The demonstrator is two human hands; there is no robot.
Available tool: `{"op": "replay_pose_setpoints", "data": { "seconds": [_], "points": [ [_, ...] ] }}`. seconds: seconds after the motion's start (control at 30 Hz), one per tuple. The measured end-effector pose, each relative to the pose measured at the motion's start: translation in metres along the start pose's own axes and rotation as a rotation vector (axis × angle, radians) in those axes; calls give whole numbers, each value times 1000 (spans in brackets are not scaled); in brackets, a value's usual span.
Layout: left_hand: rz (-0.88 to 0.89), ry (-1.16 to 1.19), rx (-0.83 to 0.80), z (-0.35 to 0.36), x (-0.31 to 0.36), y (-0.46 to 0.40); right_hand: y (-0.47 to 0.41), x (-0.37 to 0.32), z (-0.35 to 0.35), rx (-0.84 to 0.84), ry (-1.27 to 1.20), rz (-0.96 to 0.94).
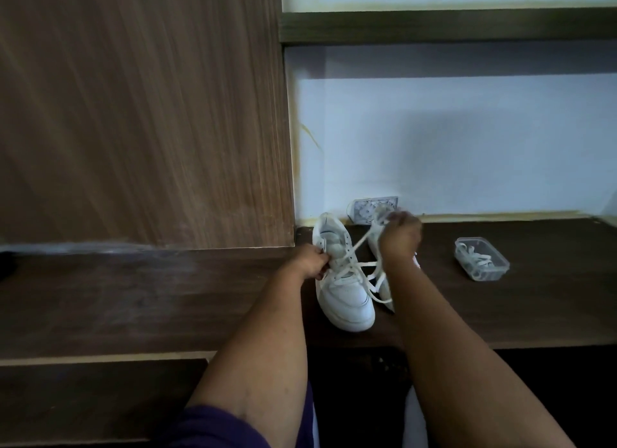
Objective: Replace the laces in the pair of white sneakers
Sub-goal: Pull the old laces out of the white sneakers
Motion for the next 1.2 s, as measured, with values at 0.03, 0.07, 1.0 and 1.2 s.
{"op": "replay_pose_setpoints", "data": {
  "seconds": [0.03,0.07,1.0,1.2],
  "points": [
    [10,8,-2,0,1,-1,-7,0,-18,60,-178,49],
    [17,12,-9,1,1,-2,-9,-3,-35,111,-315,81],
    [1,182,1286,-162,26,106,32,7,30,-649,749,-321],
    [-165,-693,388,-87,31,38,19,23,49,-563,588,-199]
  ]
}}
Point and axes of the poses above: each hand's wrist, its own y-axis away from the middle knuckle, its own z-axis out of the palm, x = y × z, the point moved 8 cm from there along -y, towards the middle knuckle, and after that the axes turned 10 degrees about z, right-handed, at the moved point
